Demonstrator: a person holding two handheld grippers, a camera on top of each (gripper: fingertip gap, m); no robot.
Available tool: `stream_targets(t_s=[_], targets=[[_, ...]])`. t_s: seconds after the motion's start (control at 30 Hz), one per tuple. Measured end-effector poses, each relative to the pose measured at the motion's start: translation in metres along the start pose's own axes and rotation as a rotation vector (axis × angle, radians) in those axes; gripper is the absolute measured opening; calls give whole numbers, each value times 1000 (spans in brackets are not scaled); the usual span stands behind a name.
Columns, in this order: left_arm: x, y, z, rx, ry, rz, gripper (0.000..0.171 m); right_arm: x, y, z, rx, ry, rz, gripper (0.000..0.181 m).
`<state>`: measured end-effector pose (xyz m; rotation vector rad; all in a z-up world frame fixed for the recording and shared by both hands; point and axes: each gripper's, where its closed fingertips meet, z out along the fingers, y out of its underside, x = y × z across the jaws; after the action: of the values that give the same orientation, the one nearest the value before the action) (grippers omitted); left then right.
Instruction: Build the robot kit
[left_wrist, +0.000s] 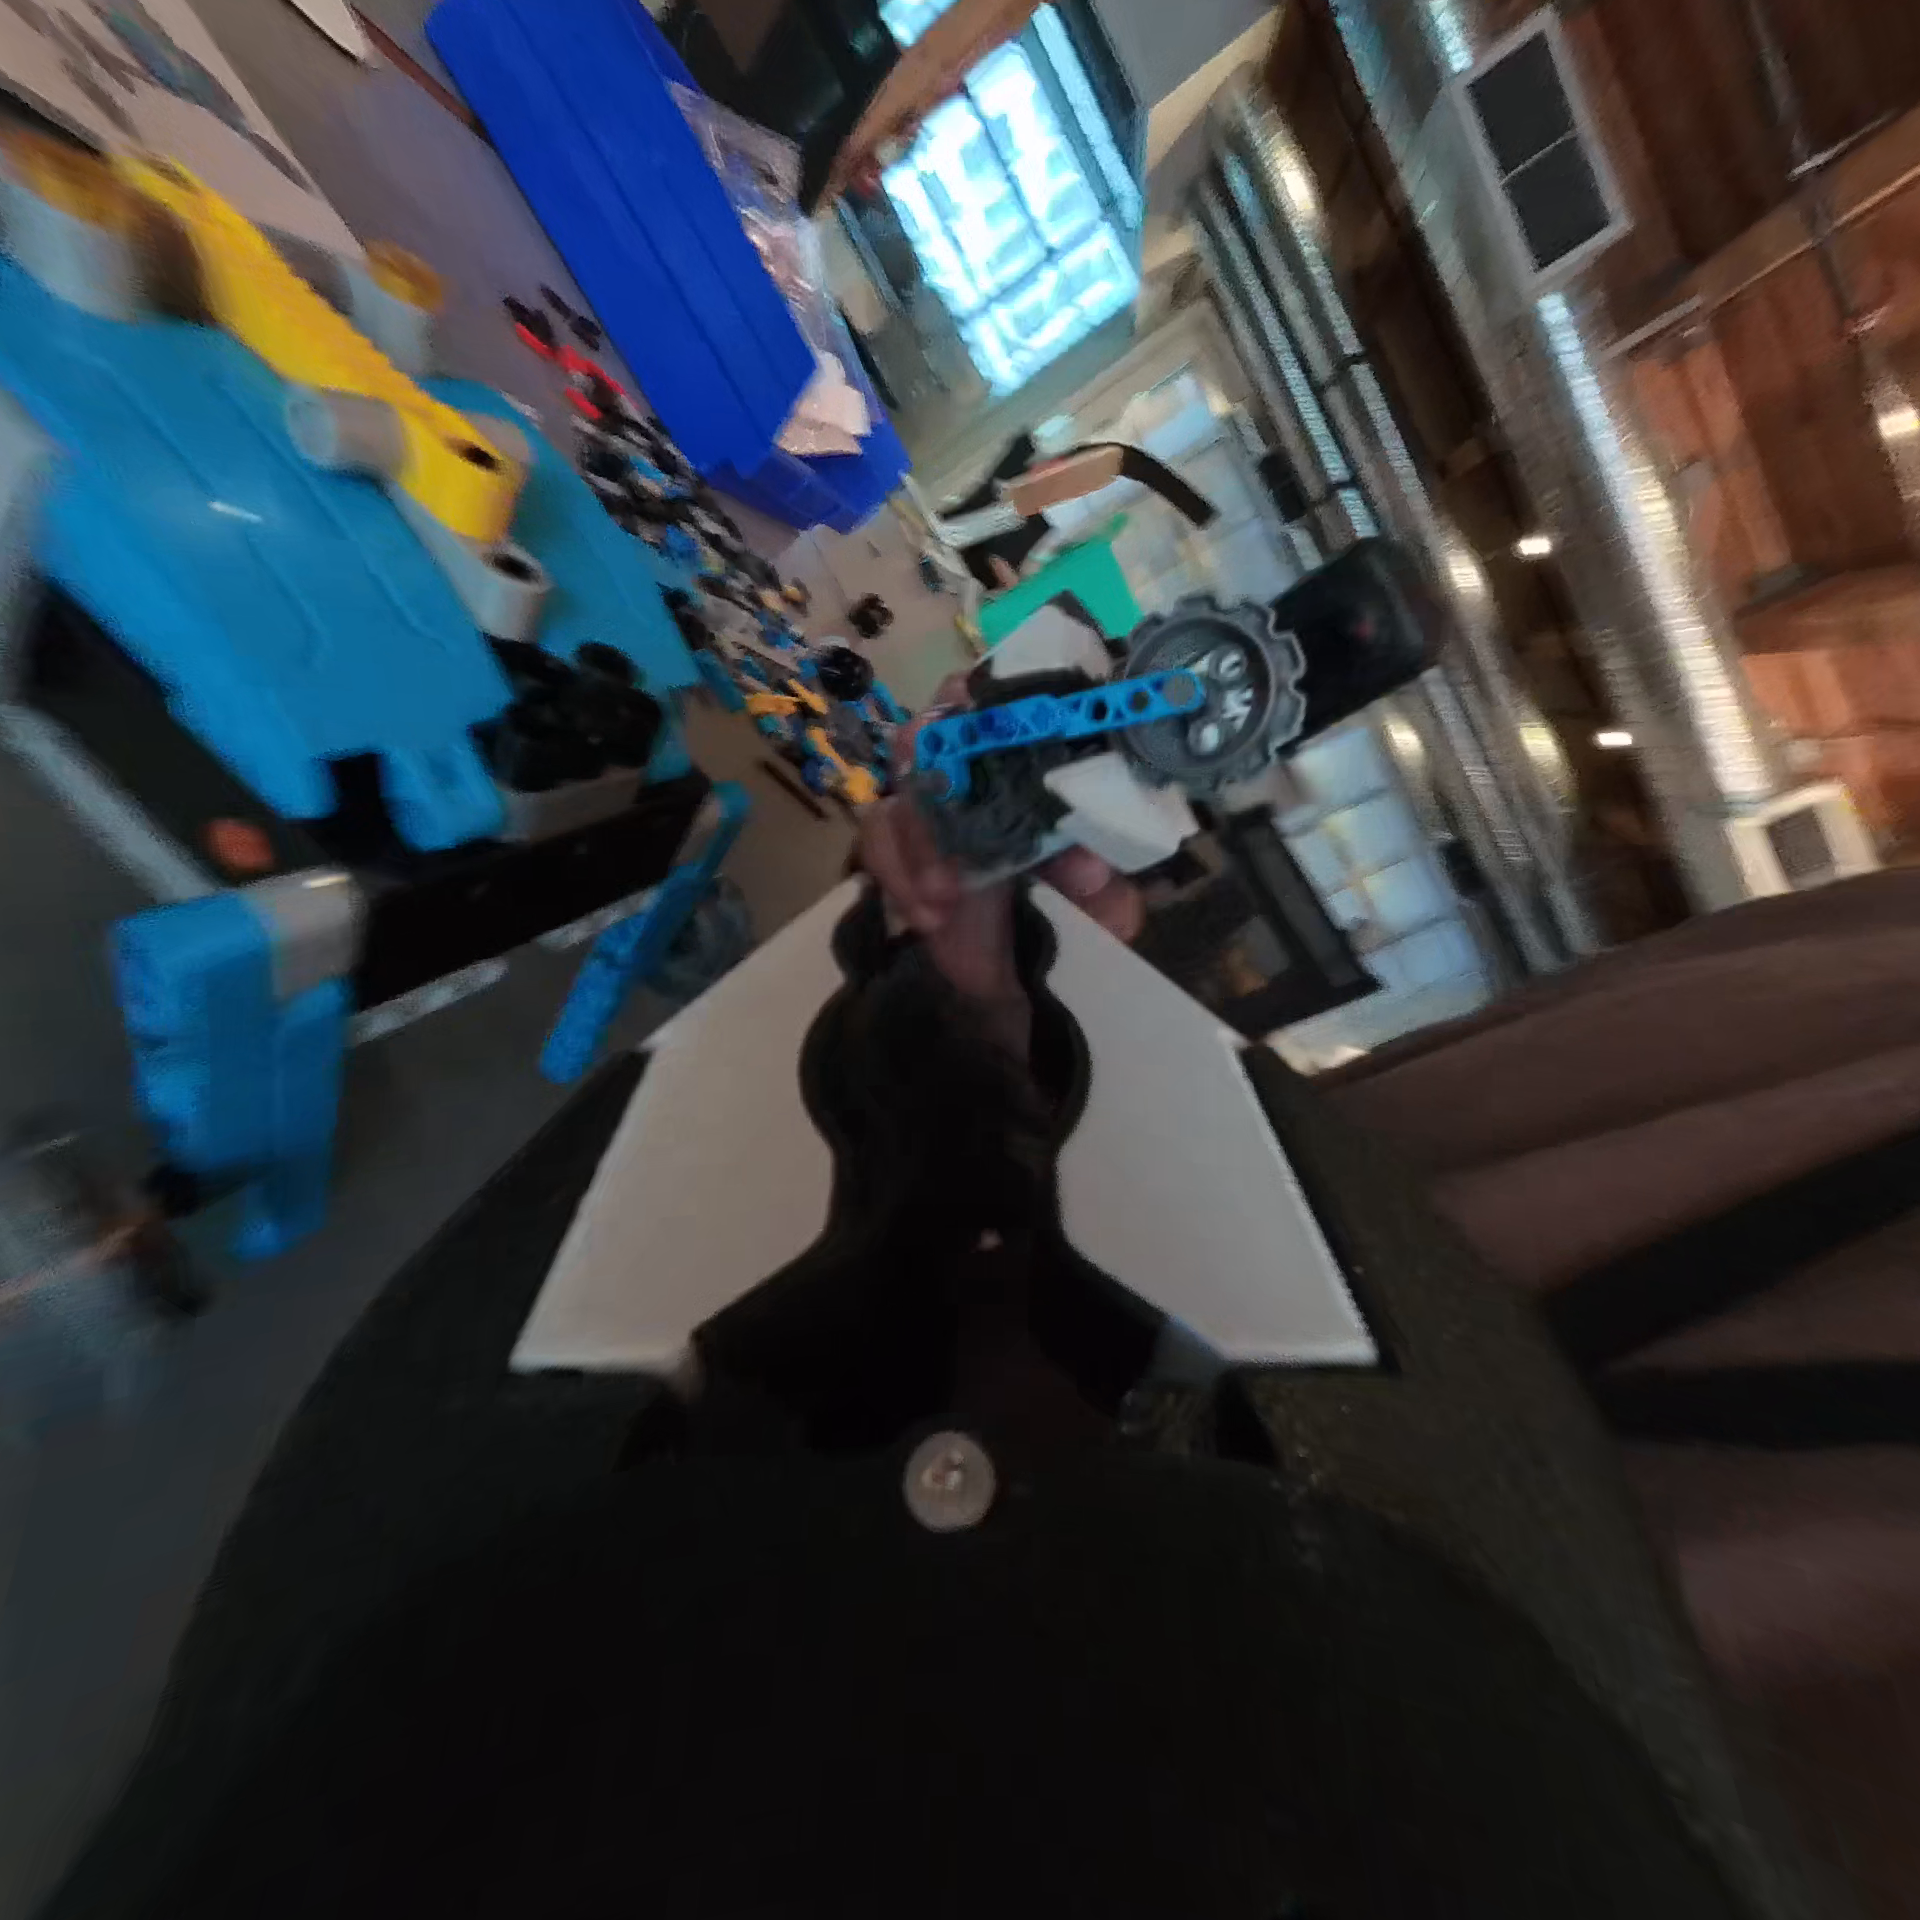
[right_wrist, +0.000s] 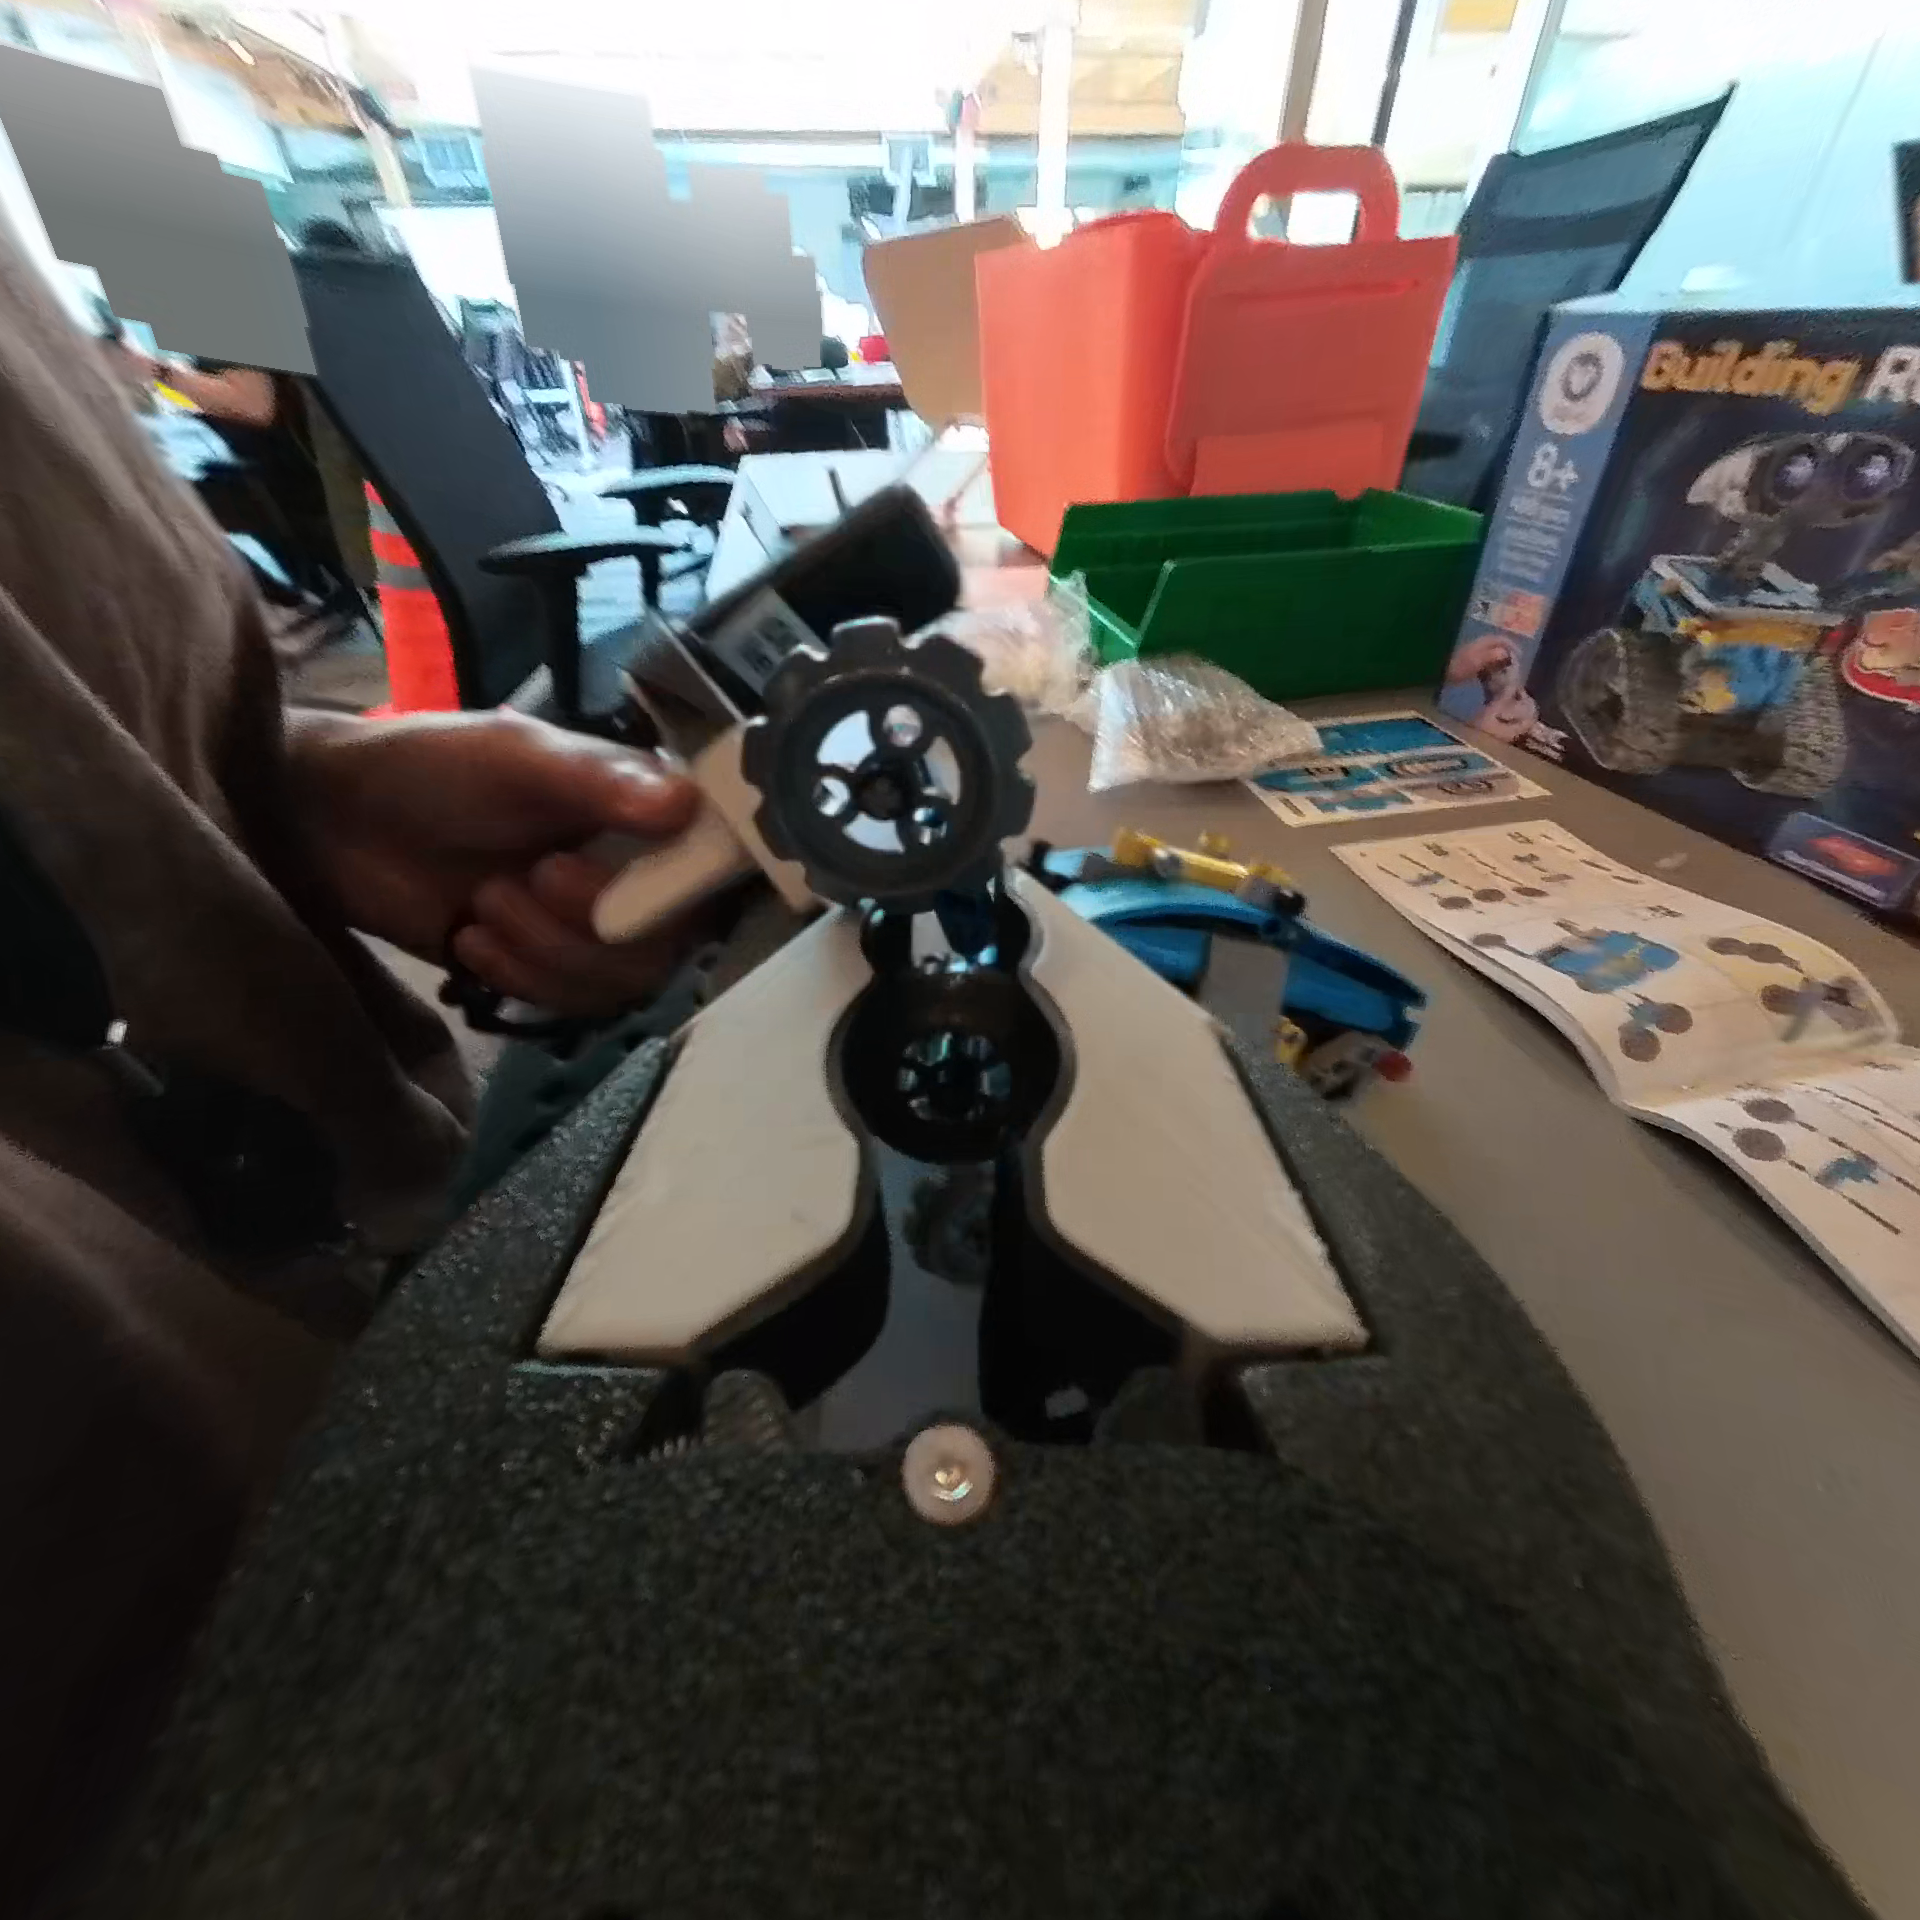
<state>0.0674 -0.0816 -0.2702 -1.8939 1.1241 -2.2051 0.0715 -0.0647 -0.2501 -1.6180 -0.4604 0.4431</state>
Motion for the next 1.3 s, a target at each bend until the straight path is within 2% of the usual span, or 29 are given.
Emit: stream_targets(t_s=[0.03,0.1,0.17,0.23,0.3,0.5,0.7,0.73,0.87,1.1,1.3], targets=[[-7,-4,-11,20,-56,54,36,6,3,-3,-24,18,-18,15],[-21,-18,-39,72,-188,201,39,18,12,-5,-87,48,-70,15],[-37,-29,-62,63,-313,325,48,23,24,0,-155,43,-155,15],[-54,-36,-75,26,-394,373,68,26,34,8,-204,21,-236,16],[-62,-34,-73,-26,-384,347,77,23,36,14,-227,-39,-260,16],[-79,-15,-49,-177,-387,313,77,16,38,25,-267,-191,-299,15],[-86,-13,-35,-224,-391,308,74,17,46,31,-295,-257,-335,15],[-85,-12,-32,-230,-384,309,68,17,46,32,-292,-259,-333,15],[-89,-11,-27,-259,-435,376,67,15,46,33,-257,-297,-264,15],[-90,-12,-23,-255,-442,357,65,16,42,32,-204,-282,-150,15],[-89,-13,-23,-218,-514,358,63,21,44,32,-317,-240,-40,15]])
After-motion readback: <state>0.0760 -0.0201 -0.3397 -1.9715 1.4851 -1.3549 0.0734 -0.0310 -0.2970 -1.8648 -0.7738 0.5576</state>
